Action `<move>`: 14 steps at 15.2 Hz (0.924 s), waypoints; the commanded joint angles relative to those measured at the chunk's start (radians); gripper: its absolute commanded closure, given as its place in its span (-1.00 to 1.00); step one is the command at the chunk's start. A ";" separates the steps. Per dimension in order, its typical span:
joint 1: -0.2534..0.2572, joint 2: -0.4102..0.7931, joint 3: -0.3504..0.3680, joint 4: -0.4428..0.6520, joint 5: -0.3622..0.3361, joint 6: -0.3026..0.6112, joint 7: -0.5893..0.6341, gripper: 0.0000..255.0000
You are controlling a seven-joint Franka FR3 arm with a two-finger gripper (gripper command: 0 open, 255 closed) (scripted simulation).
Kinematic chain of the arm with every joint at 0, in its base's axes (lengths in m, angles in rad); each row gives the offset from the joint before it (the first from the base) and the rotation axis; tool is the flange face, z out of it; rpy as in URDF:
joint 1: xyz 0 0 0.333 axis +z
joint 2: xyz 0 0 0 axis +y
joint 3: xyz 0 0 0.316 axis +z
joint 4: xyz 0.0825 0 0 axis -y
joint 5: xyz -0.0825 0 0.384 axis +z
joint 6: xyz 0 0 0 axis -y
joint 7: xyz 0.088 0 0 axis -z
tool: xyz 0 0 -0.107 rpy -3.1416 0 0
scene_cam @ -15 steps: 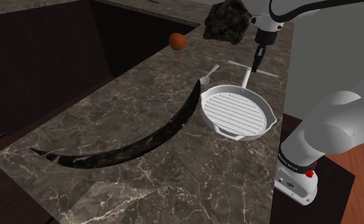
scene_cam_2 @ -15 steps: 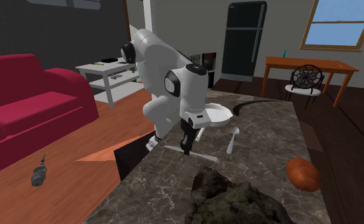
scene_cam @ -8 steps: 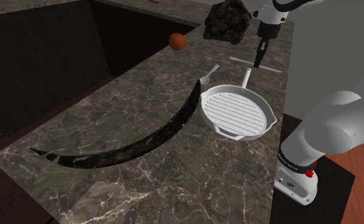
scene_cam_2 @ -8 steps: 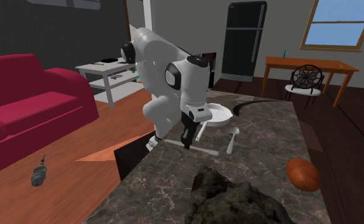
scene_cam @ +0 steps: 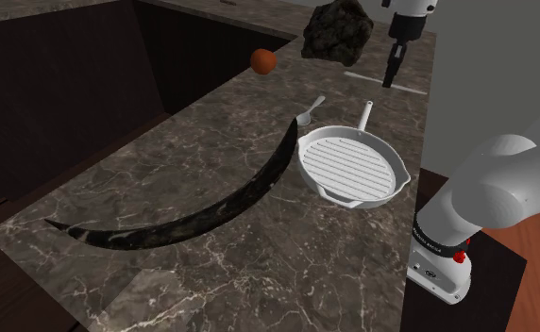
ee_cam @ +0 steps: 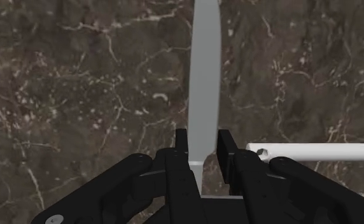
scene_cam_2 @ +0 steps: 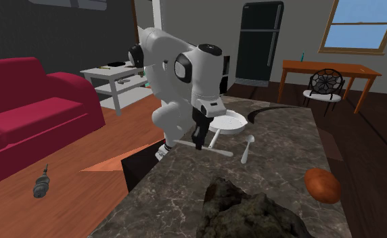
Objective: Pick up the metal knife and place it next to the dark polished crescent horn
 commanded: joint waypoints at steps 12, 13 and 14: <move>0.014 -0.045 0.062 0.099 0.032 -0.150 0.041 1.00; 0.017 -0.070 0.082 0.079 0.041 -0.158 0.063 1.00; 0.020 -0.095 0.103 0.060 0.051 -0.166 0.085 1.00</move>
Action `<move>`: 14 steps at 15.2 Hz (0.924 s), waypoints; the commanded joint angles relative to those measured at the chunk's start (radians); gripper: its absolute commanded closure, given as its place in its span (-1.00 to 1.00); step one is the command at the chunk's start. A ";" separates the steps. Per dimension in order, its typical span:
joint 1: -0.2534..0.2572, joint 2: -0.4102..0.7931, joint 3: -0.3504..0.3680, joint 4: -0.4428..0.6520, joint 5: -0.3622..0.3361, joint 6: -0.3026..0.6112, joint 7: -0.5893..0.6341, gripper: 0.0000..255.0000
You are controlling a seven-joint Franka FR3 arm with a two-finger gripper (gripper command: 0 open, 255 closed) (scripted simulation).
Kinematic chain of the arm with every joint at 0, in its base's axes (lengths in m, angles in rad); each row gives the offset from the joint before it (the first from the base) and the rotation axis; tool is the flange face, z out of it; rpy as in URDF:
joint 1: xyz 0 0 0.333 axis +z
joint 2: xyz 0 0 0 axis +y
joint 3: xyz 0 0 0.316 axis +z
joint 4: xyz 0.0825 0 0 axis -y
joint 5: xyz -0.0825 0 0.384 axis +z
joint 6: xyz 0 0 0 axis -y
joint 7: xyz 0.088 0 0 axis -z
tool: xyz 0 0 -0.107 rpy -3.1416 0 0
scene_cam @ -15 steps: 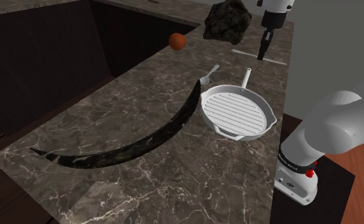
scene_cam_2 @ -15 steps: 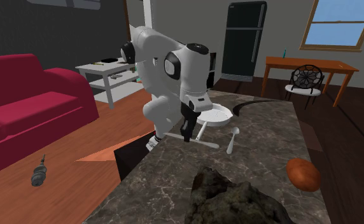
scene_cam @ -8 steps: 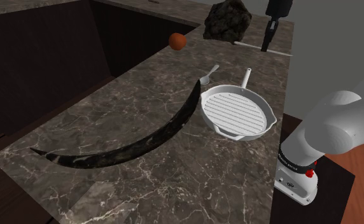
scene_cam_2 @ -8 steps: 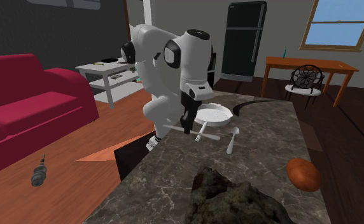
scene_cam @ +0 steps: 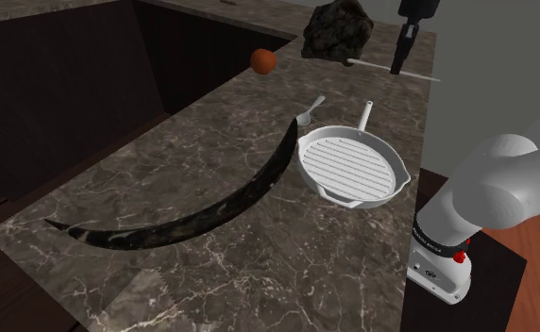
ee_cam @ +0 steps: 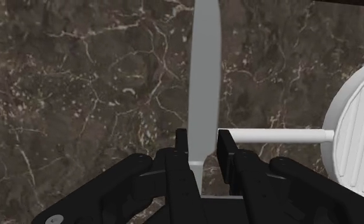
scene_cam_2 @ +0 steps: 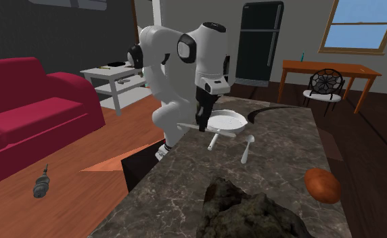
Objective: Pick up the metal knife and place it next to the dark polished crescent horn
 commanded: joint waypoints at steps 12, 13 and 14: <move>0.081 -0.242 0.283 -0.162 0.207 -0.094 0.294 1.00; 0.089 -0.254 0.306 -0.166 0.228 -0.099 0.318 1.00; 0.098 -0.264 0.329 -0.170 0.250 -0.104 0.342 1.00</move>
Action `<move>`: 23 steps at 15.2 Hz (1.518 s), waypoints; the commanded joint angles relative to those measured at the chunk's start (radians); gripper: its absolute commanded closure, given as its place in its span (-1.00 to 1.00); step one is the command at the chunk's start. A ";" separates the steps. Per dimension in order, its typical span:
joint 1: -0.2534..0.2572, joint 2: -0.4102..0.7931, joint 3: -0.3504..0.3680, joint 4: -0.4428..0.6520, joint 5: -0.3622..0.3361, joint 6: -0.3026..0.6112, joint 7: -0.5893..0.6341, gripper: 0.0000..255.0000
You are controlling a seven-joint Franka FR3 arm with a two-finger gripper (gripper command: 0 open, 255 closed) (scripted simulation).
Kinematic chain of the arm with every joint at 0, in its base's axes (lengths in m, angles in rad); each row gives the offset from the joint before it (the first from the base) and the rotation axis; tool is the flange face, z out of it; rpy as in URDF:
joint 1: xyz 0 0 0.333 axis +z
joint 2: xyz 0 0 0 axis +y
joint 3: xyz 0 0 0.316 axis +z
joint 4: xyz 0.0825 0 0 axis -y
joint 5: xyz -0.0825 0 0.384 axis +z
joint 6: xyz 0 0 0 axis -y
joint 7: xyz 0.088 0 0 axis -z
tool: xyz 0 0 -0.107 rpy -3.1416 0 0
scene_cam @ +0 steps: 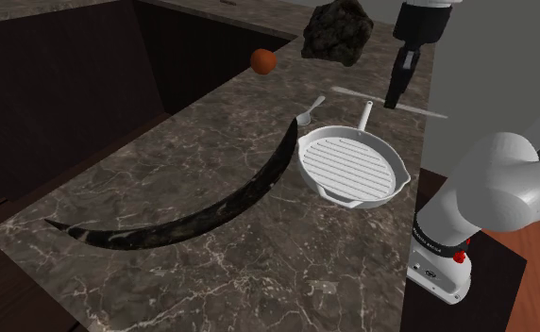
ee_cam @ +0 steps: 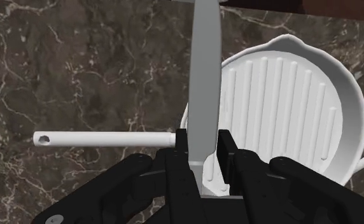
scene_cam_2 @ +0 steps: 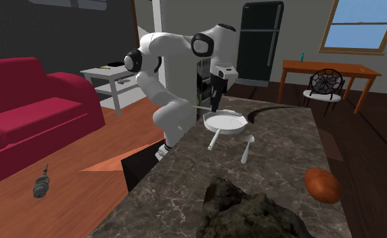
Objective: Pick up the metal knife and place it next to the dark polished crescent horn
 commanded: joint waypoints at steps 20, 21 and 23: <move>0.114 0.043 0.511 0.149 0.425 0.007 0.498 1.00; 0.112 0.057 0.538 0.168 0.440 0.013 0.522 1.00; 0.105 0.087 0.592 0.208 0.466 0.025 0.569 1.00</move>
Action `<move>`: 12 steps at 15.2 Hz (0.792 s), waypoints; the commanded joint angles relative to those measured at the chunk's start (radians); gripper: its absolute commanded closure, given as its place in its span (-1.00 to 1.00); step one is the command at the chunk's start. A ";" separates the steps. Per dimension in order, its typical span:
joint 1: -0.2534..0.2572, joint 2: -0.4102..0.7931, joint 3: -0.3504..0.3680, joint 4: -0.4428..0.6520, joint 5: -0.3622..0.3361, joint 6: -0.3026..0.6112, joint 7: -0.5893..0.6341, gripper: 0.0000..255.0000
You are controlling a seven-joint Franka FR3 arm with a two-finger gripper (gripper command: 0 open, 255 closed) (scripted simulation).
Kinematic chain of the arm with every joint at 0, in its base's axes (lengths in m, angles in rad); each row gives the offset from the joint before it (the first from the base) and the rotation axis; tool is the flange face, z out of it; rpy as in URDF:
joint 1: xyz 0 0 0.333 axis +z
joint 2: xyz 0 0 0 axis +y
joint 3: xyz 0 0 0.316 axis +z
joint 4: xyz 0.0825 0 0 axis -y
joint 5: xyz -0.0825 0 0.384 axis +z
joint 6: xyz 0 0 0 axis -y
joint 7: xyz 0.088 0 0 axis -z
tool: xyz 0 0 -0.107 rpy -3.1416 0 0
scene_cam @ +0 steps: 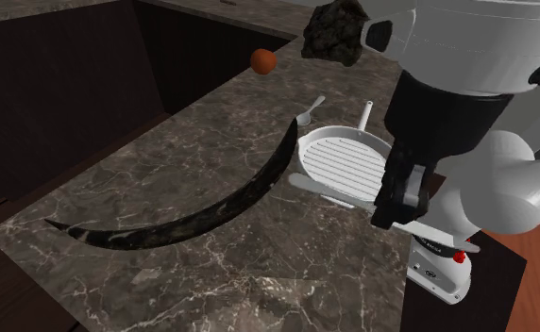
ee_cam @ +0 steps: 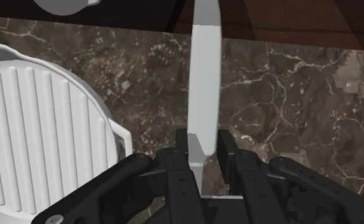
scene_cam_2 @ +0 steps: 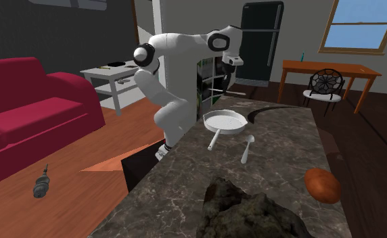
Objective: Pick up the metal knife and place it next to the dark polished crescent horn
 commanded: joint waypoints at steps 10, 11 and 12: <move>-0.122 0.225 0.353 0.292 0.074 0.085 0.273 1.00; -0.150 0.255 0.405 0.332 0.071 0.095 0.306 1.00; -0.149 0.251 0.408 0.318 0.075 0.106 0.302 1.00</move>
